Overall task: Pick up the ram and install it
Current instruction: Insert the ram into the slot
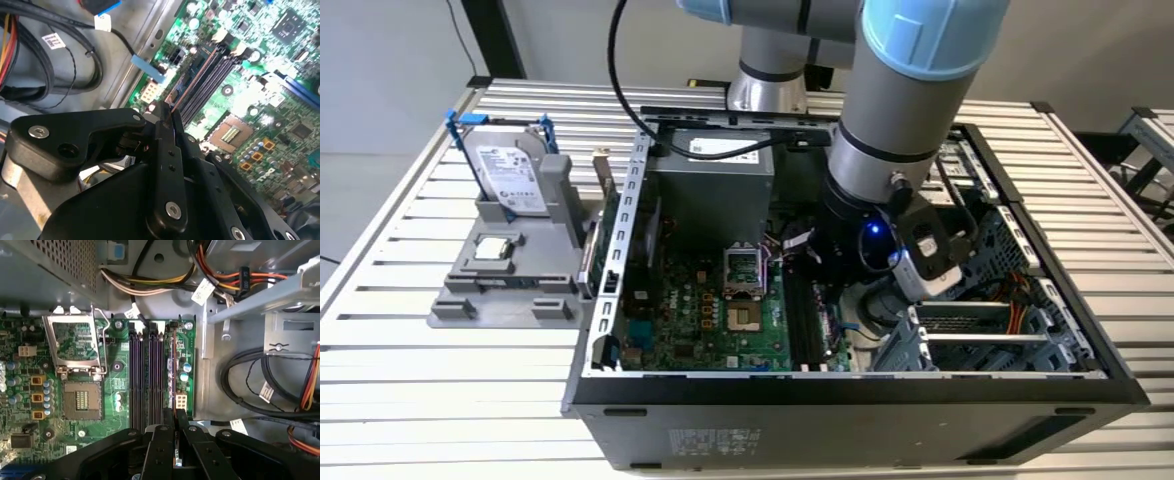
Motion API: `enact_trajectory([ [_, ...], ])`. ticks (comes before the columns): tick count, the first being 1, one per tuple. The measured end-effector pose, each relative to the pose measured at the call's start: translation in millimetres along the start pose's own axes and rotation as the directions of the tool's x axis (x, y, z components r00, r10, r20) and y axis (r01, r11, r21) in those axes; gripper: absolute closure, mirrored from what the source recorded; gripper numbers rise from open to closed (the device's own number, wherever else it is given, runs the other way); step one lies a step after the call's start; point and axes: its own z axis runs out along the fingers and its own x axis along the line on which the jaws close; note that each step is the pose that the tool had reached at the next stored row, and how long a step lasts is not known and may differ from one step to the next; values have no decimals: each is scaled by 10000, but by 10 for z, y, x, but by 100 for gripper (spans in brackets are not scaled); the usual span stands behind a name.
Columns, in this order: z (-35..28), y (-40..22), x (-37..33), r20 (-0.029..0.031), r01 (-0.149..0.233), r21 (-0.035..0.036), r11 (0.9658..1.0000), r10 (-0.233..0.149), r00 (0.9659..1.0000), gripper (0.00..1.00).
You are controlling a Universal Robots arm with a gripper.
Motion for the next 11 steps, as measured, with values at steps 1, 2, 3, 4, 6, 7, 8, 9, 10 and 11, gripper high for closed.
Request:
enact_trajectory([
  [1,0,-6,19,0,0,0,10000,0,10000,100],
  [2,1,-8,33,0,1,-1,10000,-1,10000,100],
  [3,4,-7,39,0,0,0,10000,0,10000,100],
  [4,11,-8,40,0,0,5,10000,0,10000,100],
  [6,35,-9,40,0,2,21,10000,-2,10000,100],
  [7,48,-9,41,-1,2,28,10000,-2,10000,100],
  [8,62,-9,41,-3,2,37,10000,-2,10000,100],
  [9,72,-9,42,-10,2,41,10000,-2,10000,100],
  [10,79,-9,42,-17,1,42,10000,-1,10000,100],
  [11,85,-9,43,-28,1,42,10000,-1,10000,100],
])
